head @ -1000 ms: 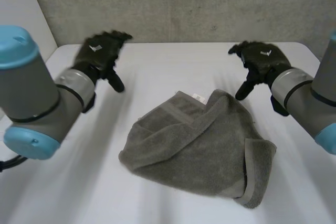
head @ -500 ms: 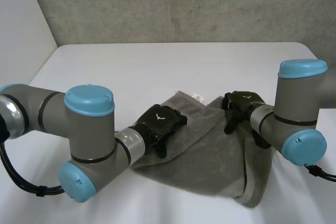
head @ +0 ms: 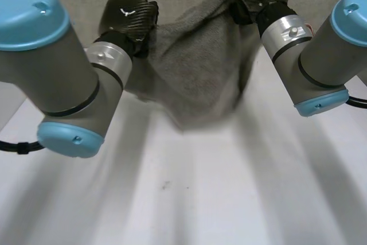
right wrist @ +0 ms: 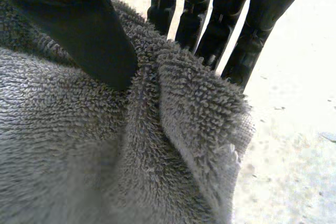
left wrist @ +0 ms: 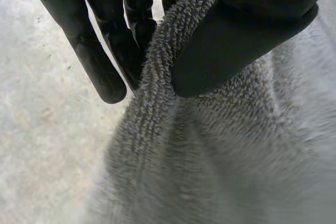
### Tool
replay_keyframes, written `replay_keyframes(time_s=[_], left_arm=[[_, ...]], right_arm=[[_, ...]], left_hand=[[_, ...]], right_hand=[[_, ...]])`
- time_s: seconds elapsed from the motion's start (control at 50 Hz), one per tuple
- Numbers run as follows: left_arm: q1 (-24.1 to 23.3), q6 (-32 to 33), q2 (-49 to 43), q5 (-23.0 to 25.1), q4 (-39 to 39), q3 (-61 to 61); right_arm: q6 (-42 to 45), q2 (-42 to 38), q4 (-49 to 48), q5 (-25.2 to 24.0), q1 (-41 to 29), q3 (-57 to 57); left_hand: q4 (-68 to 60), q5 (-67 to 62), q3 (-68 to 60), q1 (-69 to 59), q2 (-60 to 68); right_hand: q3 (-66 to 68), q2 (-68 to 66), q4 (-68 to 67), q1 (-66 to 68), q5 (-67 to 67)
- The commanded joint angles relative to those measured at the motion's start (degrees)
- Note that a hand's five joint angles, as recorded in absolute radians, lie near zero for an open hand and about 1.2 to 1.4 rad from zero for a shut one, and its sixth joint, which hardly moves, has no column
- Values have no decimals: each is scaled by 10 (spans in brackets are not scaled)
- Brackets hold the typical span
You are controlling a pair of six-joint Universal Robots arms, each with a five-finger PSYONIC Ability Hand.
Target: Fold the laundry
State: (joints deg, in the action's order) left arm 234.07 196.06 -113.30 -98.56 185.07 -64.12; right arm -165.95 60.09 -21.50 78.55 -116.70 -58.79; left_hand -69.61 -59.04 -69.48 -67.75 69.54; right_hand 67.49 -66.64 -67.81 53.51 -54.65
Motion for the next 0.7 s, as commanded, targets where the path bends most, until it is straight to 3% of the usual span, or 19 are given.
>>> replay_keyframes(time_s=[0.02,0.18,0.22,0.24,0.26,0.28,0.3,0.32,0.36,0.58,0.62,0.7], left_arm=[[-17,-32,47,2,3,-167],[-34,-99,46,6,1,-305],[-40,-129,43,7,-2,-327],[-40,-129,43,7,-2,-327],[-42,-143,42,8,-6,-330],[-42,-143,42,8,-6,-330],[-43,-152,43,9,-10,-330],[-42,-155,45,10,-17,-327],[-41,-154,49,10,-22,-321],[8,-154,67,13,-19,-254],[44,-154,57,41,-16,-222],[50,-154,32,92,-16,-191]], right_arm=[[4,0,103,-39,-16,-65],[46,-38,281,-48,-27,-101],[62,-39,304,-43,-27,-108],[74,-38,317,-48,-26,-117],[74,-38,317,-48,-26,-117],[79,-35,318,-50,-23,-127],[83,-31,317,-50,-20,-133],[83,-31,317,-50,-20,-133],[77,-19,315,-47,-20,-140],[18,35,280,-44,6,-177],[-3,45,273,-44,20,-189],[-63,75,263,-45,45,-225]], left_hand=[[-104,-110,-105,-123,105],[-104,-110,-105,-123,105],[33,27,31,14,-32],[34,28,32,15,-33],[155,150,154,137,-155],[157,151,155,138,-156],[268,262,267,250,-267],[344,339,343,326,-344],[382,376,380,363,-381],[469,464,468,451,-469],[486,481,485,468,-486],[495,489,493,476,-494]], right_hand=[[125,-134,-122,265,-154],[125,-134,-122,265,-154],[125,-134,-122,265,-154],[27,-36,-24,167,-56],[27,-35,-23,166,-55],[-112,103,115,28,83],[-253,245,256,-113,225],[-254,246,258,-115,226],[-419,410,422,-279,390],[-421,413,424,-281,393],[-421,413,424,-281,393],[-421,413,424,-281,393]])
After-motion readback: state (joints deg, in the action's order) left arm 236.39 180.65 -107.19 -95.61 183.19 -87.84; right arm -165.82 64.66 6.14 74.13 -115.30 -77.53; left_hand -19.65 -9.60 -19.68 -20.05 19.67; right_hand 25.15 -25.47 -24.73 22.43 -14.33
